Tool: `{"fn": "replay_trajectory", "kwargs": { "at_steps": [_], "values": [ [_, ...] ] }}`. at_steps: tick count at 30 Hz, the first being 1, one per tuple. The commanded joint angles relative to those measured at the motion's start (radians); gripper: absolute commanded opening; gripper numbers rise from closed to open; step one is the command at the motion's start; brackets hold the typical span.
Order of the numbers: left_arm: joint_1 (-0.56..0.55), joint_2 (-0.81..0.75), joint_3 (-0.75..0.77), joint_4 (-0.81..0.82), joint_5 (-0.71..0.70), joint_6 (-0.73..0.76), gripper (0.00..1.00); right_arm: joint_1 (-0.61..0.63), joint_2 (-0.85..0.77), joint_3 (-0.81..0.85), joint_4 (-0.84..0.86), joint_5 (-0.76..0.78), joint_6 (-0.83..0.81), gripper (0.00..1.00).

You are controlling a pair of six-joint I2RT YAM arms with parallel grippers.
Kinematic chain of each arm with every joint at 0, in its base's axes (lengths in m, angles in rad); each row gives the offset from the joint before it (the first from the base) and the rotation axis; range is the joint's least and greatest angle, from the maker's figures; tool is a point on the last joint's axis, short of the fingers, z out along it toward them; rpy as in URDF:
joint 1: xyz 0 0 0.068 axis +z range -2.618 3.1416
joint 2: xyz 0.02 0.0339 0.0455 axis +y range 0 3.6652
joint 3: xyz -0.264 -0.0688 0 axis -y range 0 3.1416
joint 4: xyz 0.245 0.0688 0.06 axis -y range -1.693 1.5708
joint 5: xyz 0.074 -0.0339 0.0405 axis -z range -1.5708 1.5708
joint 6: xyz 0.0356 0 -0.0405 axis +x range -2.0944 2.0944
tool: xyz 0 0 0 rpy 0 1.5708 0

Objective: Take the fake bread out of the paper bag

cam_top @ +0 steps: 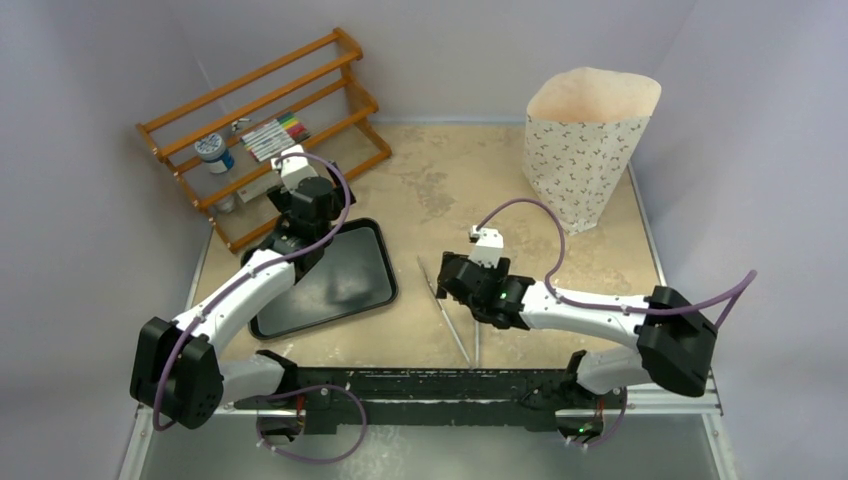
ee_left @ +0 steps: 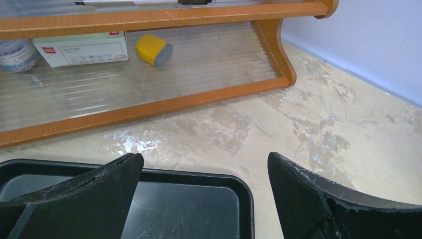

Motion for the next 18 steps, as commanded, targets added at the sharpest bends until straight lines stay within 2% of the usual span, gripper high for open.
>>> {"fn": "replay_trajectory", "kwargs": {
  "at_steps": [1,6,11,15,18],
  "values": [
    [-0.01,-0.006,0.02,0.017,-0.006,-0.027,0.98,0.013,-0.031,0.02,-0.145,0.083,0.151,0.95],
    [-0.015,-0.019,0.015,0.017,-0.008,-0.033,0.98,0.014,-0.009,-0.03,-0.143,0.046,0.202,0.94],
    [-0.017,-0.024,0.016,0.017,-0.009,-0.04,0.98,0.014,0.029,-0.072,-0.097,0.006,0.222,0.87],
    [-0.016,-0.028,0.017,0.015,-0.011,-0.04,0.97,0.01,0.075,-0.083,-0.067,0.007,0.225,0.78],
    [-0.017,-0.032,0.012,0.016,-0.013,-0.04,0.97,0.006,0.102,-0.081,-0.041,0.008,0.217,0.68]
  ]
}}
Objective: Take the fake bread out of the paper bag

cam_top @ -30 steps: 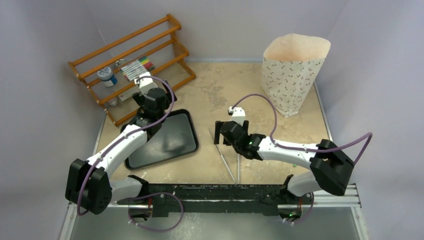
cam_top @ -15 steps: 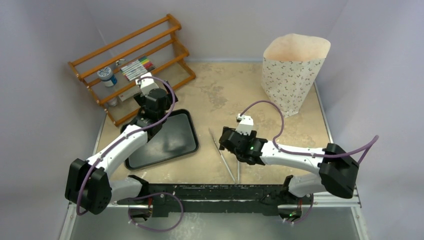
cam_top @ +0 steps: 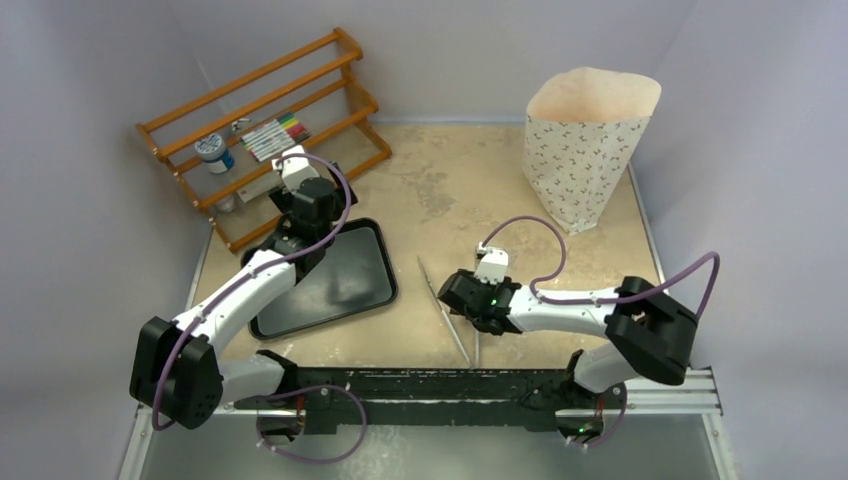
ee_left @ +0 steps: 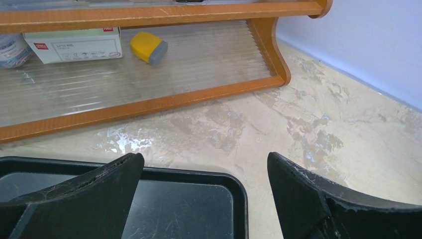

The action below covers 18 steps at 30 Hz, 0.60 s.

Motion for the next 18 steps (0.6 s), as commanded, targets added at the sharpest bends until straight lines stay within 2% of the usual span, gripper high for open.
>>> {"fn": "replay_trajectory", "kwargs": {
  "at_steps": [1,2,4,7,13,18],
  "values": [
    [-0.005,-0.033,0.01,0.014,-0.013,-0.018,0.97,-0.008,0.025,-0.002,0.044,0.019,0.02,0.62],
    [-0.005,-0.033,0.009,0.014,-0.013,-0.02,0.97,-0.015,0.029,-0.001,0.049,0.019,0.014,0.54],
    [-0.006,-0.036,0.006,0.013,-0.013,-0.02,0.97,-0.033,0.038,0.001,0.057,0.019,-0.006,0.3],
    [-0.007,-0.039,0.004,0.014,-0.014,-0.023,0.97,-0.078,0.045,0.005,0.074,0.015,-0.053,0.0],
    [-0.006,-0.033,0.006,0.018,-0.015,-0.025,0.97,-0.2,0.037,0.044,0.162,0.015,-0.269,0.0],
    [-0.006,-0.019,0.007,0.023,-0.011,-0.031,0.97,-0.312,0.101,0.142,0.275,-0.014,-0.563,0.0]
  ]
}}
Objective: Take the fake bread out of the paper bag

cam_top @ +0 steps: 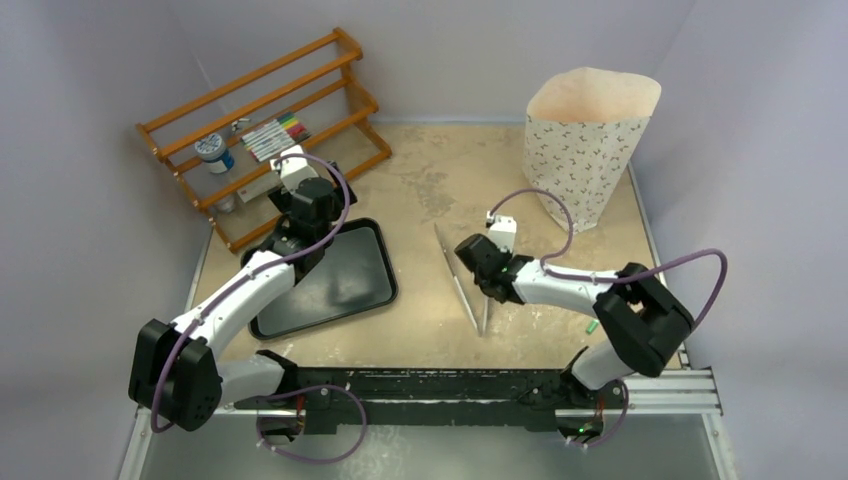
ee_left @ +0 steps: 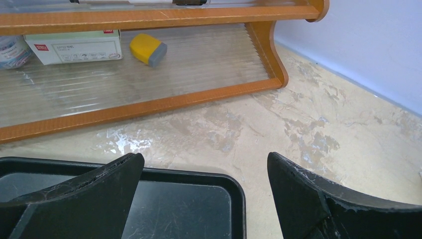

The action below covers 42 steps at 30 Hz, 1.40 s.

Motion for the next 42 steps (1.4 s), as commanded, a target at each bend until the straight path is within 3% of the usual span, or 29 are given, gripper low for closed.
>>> {"fn": "replay_trajectory", "kwargs": {
  "at_steps": [1,8,17,22,28,37,42],
  "values": [
    [-0.006,-0.005,0.007,0.024,-0.008,-0.029,0.97,-0.074,0.071,0.143,0.15,0.008,-0.325,0.0],
    [-0.007,0.011,0.005,0.027,0.004,-0.03,0.97,-0.155,0.264,0.34,0.261,-0.01,-0.612,0.0],
    [-0.015,0.062,0.056,0.012,0.031,-0.011,0.97,-0.22,0.356,0.423,0.24,-0.056,-0.636,0.0],
    [-0.015,0.167,0.181,0.013,0.088,0.023,0.97,-0.219,0.304,0.399,0.162,-0.084,-0.52,0.0],
    [-0.042,0.398,0.52,-0.062,0.258,0.095,0.98,-0.205,0.162,0.375,-0.005,-0.148,-0.323,0.0],
    [-0.093,0.739,0.969,-0.132,0.444,0.101,1.0,-0.061,-0.032,0.232,-0.224,-0.103,-0.015,0.0],
    [-0.134,0.821,1.133,-0.195,0.486,0.12,1.0,-0.019,-0.1,0.16,-0.295,-0.125,0.089,0.0]
  ]
}}
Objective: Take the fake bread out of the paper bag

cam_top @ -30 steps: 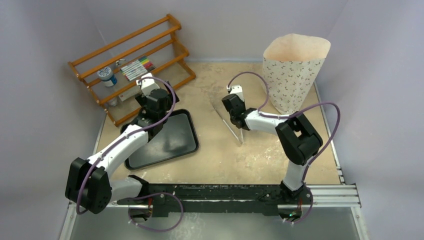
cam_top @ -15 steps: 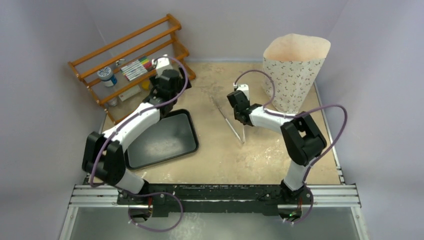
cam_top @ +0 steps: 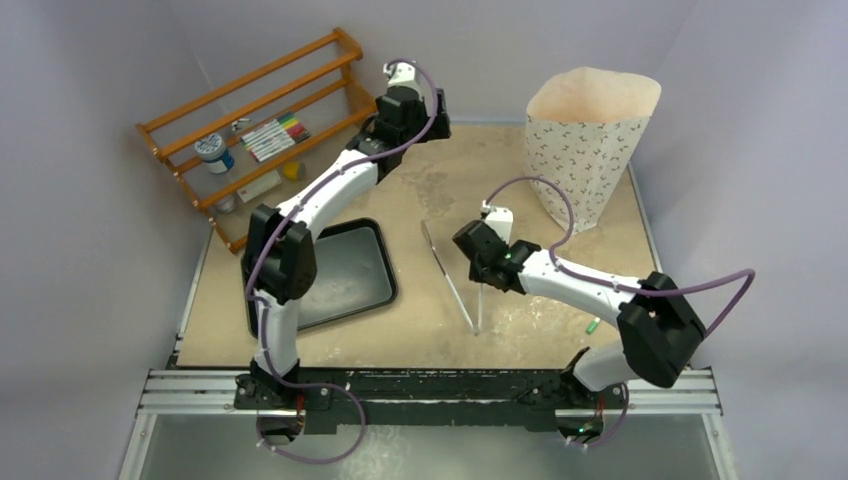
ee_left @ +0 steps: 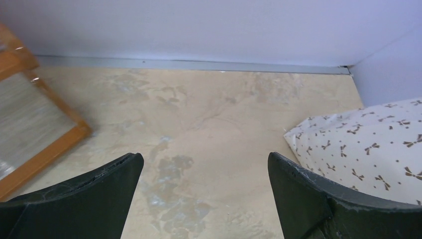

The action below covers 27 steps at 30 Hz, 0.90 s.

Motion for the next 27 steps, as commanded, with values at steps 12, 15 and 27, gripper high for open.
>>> {"fn": "replay_trajectory", "kwargs": {
  "at_steps": [12,15,27],
  "values": [
    [-0.033,-0.345,-0.244,0.007,-0.261,-0.015,1.0,0.013,0.061,-0.067,-0.013,-0.06,0.131,0.0],
    [-0.033,-0.458,-0.356,0.036,-0.348,-0.019,1.0,0.02,0.062,-0.081,0.048,-0.078,0.117,0.0],
    [-0.033,-0.732,-0.496,-0.014,-0.614,-0.01,1.0,0.11,0.095,0.244,0.083,-0.03,-0.083,0.0]
  ]
}}
